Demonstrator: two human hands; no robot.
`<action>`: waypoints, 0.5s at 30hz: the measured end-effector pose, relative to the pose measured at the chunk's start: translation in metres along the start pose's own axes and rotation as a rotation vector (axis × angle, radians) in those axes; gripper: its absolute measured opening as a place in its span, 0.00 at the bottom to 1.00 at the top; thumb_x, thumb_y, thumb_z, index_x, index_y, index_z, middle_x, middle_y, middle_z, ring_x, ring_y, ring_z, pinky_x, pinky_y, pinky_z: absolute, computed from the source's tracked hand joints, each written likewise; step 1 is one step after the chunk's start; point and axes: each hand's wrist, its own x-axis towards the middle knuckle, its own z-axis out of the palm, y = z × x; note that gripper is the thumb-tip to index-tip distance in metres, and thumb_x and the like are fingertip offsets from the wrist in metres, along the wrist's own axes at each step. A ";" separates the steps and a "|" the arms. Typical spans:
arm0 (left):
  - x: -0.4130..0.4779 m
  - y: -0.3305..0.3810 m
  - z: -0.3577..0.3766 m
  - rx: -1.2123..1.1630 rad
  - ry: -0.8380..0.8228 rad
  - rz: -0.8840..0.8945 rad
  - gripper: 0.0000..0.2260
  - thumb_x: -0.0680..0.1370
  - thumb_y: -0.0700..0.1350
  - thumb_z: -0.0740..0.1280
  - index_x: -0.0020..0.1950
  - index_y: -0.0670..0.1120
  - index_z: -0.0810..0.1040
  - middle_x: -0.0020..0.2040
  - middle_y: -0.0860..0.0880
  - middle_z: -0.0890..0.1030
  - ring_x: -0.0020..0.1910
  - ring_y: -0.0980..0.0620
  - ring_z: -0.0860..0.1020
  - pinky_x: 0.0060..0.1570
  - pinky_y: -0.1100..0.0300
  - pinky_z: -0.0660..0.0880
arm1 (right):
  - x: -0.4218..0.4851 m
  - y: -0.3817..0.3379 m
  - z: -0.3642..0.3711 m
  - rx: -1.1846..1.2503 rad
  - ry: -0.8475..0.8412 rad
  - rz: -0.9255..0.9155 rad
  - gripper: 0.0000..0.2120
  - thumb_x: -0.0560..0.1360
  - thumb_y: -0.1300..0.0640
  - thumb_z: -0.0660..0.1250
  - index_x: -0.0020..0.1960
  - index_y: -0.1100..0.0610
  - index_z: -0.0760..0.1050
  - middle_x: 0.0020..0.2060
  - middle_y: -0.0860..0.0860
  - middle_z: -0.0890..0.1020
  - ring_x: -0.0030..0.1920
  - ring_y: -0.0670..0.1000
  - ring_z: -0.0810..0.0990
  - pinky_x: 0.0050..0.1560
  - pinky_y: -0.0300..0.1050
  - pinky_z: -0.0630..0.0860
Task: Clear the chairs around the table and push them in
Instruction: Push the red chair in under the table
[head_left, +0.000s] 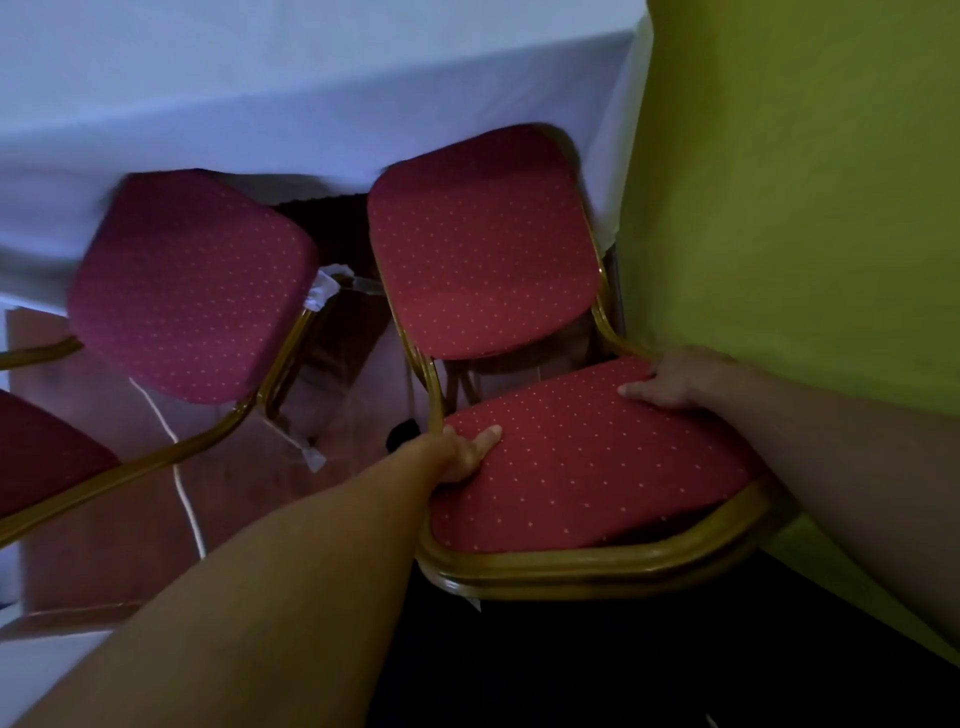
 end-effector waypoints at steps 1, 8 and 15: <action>0.007 -0.006 -0.007 -0.008 0.025 0.029 0.55 0.64 0.81 0.54 0.83 0.52 0.46 0.79 0.41 0.61 0.73 0.35 0.66 0.71 0.36 0.64 | 0.001 -0.004 0.002 0.016 0.001 0.000 0.40 0.73 0.26 0.60 0.72 0.54 0.74 0.69 0.54 0.76 0.67 0.58 0.76 0.66 0.52 0.73; 0.004 -0.022 -0.054 0.107 0.101 0.041 0.39 0.78 0.70 0.54 0.82 0.48 0.55 0.78 0.41 0.64 0.74 0.37 0.66 0.72 0.43 0.63 | 0.005 -0.035 0.015 0.105 0.045 0.026 0.45 0.67 0.23 0.62 0.69 0.56 0.76 0.63 0.57 0.79 0.60 0.60 0.79 0.53 0.49 0.77; 0.005 -0.026 -0.087 0.069 0.023 -0.059 0.40 0.78 0.70 0.54 0.82 0.47 0.51 0.76 0.39 0.66 0.72 0.36 0.69 0.68 0.42 0.66 | 0.005 -0.057 0.008 0.160 0.081 0.076 0.46 0.64 0.22 0.65 0.66 0.57 0.77 0.63 0.58 0.78 0.59 0.61 0.80 0.47 0.48 0.74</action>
